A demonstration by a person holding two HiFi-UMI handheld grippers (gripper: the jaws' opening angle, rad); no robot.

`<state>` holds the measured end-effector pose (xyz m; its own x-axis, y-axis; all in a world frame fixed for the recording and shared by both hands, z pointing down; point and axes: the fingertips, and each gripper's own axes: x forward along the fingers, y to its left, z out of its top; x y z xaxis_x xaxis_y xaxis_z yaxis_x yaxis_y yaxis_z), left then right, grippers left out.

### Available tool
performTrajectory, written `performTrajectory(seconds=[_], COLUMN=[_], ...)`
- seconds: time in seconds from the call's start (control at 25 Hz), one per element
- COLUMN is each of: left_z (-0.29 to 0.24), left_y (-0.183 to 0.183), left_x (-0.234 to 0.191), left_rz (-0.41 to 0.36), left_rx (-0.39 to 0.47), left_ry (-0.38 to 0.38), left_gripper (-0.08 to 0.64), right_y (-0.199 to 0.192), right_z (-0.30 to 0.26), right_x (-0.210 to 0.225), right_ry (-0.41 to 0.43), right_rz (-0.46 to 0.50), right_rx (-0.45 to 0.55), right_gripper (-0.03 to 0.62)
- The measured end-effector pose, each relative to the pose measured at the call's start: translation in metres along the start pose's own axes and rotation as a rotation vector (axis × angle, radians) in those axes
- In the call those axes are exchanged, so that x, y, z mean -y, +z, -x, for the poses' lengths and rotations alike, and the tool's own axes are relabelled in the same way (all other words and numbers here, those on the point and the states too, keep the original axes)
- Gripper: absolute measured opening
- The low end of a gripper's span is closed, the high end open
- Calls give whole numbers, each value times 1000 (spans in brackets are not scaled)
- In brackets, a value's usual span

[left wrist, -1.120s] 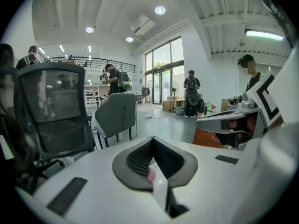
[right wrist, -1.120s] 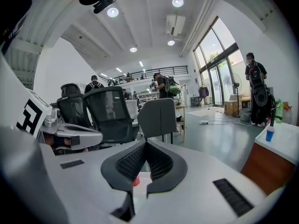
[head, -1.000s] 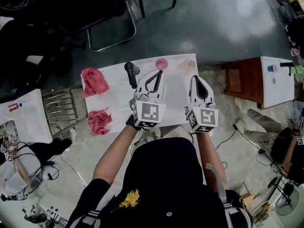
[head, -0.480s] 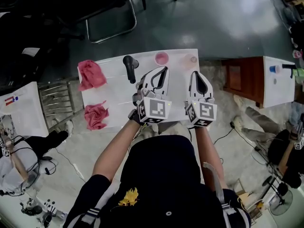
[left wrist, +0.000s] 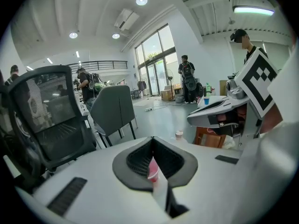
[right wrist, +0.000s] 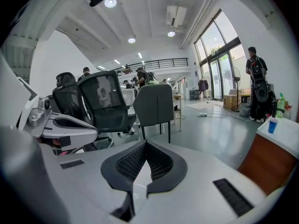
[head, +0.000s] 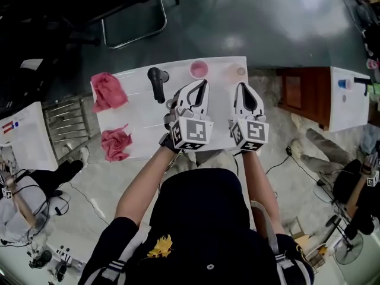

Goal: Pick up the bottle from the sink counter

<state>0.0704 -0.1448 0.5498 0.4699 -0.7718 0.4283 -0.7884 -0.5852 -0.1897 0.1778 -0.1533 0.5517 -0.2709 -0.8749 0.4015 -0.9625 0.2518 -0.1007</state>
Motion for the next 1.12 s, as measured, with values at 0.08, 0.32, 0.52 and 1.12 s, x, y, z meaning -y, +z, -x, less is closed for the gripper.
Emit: performTrajectory(seconds=[0.08, 0.32, 0.52, 1.12], left_z=[-3, -8, -13, -20], left_y=[-3, -12, -17, -28], left_x=[2, 5, 7, 8], left_rz=[0, 14, 18, 35], left_rx=[-6, -23, -38, -58], left_ry=[-1, -4, -7, -10], left_gripper=[18, 18, 18, 18], right_y=[-5, -25, -39, -73], right_z=[-3, -13, -23, -56], right_x=[3, 10, 16, 29], right_ry=[-7, -13, -20, -61], right_rz=[5, 28, 47, 76], right_rx=[-6, -51, -89, -159], right_gripper=[26, 28, 31, 327])
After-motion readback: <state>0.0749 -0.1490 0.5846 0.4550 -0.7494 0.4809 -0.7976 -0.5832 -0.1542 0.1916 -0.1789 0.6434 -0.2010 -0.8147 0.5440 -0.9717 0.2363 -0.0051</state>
